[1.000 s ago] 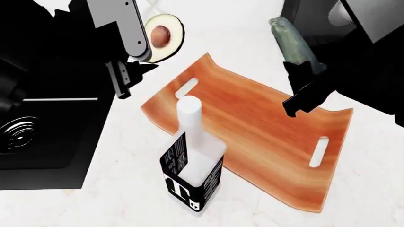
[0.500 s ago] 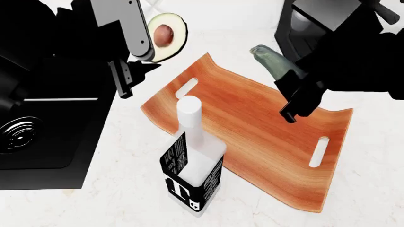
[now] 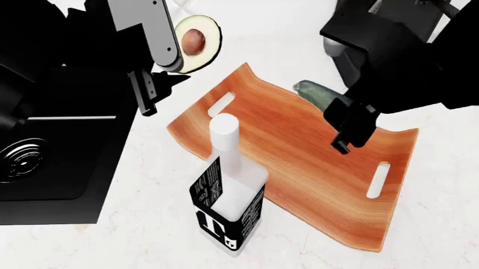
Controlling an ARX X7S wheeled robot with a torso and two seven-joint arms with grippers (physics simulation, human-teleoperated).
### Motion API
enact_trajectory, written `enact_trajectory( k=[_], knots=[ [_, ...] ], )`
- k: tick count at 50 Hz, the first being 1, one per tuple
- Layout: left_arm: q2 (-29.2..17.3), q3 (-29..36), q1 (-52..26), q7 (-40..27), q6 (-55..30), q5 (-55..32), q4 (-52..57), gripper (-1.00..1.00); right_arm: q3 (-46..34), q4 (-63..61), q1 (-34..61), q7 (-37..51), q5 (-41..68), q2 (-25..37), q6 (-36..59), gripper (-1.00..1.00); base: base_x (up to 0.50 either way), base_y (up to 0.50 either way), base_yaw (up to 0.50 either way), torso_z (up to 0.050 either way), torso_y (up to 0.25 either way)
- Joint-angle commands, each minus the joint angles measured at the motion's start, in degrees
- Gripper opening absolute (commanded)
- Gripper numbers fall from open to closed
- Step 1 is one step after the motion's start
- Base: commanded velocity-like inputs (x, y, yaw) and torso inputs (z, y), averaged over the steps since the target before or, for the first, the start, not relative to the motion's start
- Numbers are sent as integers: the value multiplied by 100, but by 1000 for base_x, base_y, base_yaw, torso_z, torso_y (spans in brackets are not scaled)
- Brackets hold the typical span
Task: Pick up the fruits and vegetables and place them in the sink. Turn on the sink faucet to wash them. Then turn the sink off and put them in the tray.
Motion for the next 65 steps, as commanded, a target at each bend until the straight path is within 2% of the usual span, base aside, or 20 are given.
enact_trajectory(
  k=[1,22,23,41,54,65],
  knots=[
    [8,-25,-11,-73,-5,-21,-15,-100,-471,107,84,-483,-298,-135,-85,-100,0,0,0,0,0],
    [16,-14,-3,-90,13,-33,-47,-100,-725,13,-38,-665,-288,-100,-307,-100,0,0,0,0,0],
    [14,-15,-3,-92,11,-35,-44,-100,-736,12,-39,-671,-291,-100,-312,100,0,0,0,0,0],
    [26,5,18,-100,51,-45,-51,-100,-809,-72,86,-609,-201,-32,-257,100,0,0,0,0,1],
    [407,376,-210,218,389,108,-567,-100,-272,-421,558,646,909,533,140,100,0,0,0,1,0],
    [976,999,-468,923,1245,345,-1771,-100,-128,-583,698,1312,1390,802,-34,100,0,0,0,0,1]
  ],
)
